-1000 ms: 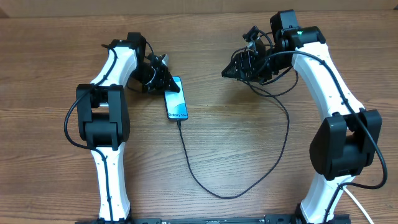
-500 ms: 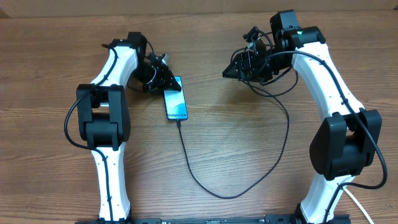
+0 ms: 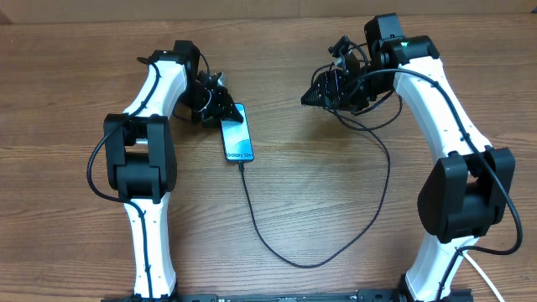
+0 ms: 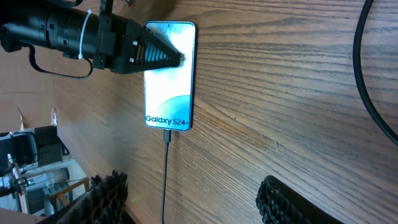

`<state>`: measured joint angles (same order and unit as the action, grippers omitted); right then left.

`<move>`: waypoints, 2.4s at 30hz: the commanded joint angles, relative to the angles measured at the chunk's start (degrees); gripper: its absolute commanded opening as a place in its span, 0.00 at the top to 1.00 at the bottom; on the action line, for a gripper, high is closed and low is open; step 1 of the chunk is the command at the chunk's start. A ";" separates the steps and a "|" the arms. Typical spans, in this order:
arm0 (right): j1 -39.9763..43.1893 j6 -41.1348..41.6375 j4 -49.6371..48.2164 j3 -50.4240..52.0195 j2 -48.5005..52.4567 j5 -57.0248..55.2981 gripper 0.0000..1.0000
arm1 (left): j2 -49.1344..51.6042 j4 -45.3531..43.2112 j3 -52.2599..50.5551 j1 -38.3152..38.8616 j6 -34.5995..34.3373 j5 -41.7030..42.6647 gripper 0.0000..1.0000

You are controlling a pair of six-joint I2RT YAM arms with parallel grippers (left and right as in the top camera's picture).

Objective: Plug charger to phone and switch on socket
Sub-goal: 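Lower the phone flat onto the table with the left gripper, then release the phone with the left gripper and move the right gripper to the power strip, then lower the right gripper onto the power strip's orange switch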

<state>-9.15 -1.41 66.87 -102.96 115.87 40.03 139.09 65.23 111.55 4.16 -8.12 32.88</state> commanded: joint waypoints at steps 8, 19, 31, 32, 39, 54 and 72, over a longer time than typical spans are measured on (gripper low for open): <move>-0.17 0.11 -0.11 -1.36 -2.29 -1.05 0.28 | 0.57 2.38 0.33 0.11 -2.91 -11.98 0.64; -0.17 0.11 -0.11 -1.36 -2.29 -1.05 0.28 | 0.57 3.96 0.50 0.11 -3.69 -17.22 0.68; -0.17 0.11 0.00 -1.36 -2.29 -1.51 0.28 | 0.52 5.05 1.77 0.11 -3.74 -23.02 0.60; -0.17 0.13 0.02 -1.36 -2.29 -1.60 0.27 | 0.52 5.64 2.56 0.11 -3.74 -24.02 0.59; 0.22 0.11 -0.26 -1.60 -2.34 -1.95 0.17 | 0.50 13.90 15.47 0.09 -4.35 -28.92 0.57; 15.39 9.55 3.76 -8.92 -8.15 -20.46 0.00 | -1.20 31.58 60.19 0.09 -3.50 -26.56 0.54; 29.05 16.37 -10.29 -8.48 1.99 -34.67 0.00 | -2.71 31.56 67.56 0.09 -3.50 -25.83 0.00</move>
<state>20.21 14.20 57.91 -110.89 114.63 7.44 136.99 96.64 178.30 4.43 -11.88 6.61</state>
